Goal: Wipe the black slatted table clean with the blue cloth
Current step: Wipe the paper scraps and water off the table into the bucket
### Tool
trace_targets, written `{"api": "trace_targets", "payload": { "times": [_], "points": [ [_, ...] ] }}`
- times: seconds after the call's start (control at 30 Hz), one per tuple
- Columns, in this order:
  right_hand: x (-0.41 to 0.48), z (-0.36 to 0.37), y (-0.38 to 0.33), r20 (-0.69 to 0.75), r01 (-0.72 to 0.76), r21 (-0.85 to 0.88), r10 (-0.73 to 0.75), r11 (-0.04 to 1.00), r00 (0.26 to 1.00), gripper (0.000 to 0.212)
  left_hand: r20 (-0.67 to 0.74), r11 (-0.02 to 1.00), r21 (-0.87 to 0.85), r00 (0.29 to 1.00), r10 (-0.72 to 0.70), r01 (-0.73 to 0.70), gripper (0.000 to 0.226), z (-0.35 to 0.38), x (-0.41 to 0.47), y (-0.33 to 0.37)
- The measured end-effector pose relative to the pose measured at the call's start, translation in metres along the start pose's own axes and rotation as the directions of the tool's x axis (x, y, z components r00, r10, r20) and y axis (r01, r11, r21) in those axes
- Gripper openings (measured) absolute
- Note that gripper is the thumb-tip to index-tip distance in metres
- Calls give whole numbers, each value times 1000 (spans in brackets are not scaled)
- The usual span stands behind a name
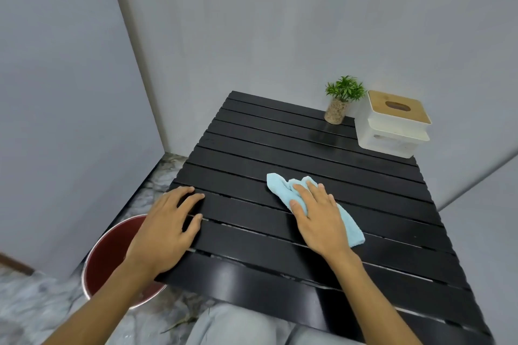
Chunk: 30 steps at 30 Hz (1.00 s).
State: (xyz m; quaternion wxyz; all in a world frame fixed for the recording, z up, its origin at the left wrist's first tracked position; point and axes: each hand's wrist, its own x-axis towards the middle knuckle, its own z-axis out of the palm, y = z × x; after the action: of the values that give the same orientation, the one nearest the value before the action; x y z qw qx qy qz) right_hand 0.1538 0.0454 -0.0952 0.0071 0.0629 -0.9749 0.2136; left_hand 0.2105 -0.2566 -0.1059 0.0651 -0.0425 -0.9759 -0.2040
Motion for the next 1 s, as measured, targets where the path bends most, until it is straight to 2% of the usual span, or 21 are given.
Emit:
{"api": "trace_targets", "payload": {
  "times": [0.17,0.3,0.4,0.57,0.77,1.0],
  "points": [
    [-33,-2,8,-15,-15,-52,15,999,1000,44,23,1000,8,1000,-2,1,50,-3,0,0],
    [-40,-10,31,-76,-124,-90,118,988,990,48,35,1000,9,999,2,-2,50,-4,0,0],
    [-33,-15,43,-116,-204,-81,194,976,974,50,33,1000,6,999,7,-7,49,-3,0,1],
    [0,-13,44,-180,-255,-58,241,965,954,49,23,1000,-9,1000,10,-10,50,-2,0,1],
    [58,-6,41,-187,-243,-95,223,965,957,50,17,1000,5,1000,9,-9,50,0,0,0],
    [123,15,6,-128,-120,-131,103,984,986,49,5,1000,5,1000,10,-10,50,-1,1,2]
  ]
}}
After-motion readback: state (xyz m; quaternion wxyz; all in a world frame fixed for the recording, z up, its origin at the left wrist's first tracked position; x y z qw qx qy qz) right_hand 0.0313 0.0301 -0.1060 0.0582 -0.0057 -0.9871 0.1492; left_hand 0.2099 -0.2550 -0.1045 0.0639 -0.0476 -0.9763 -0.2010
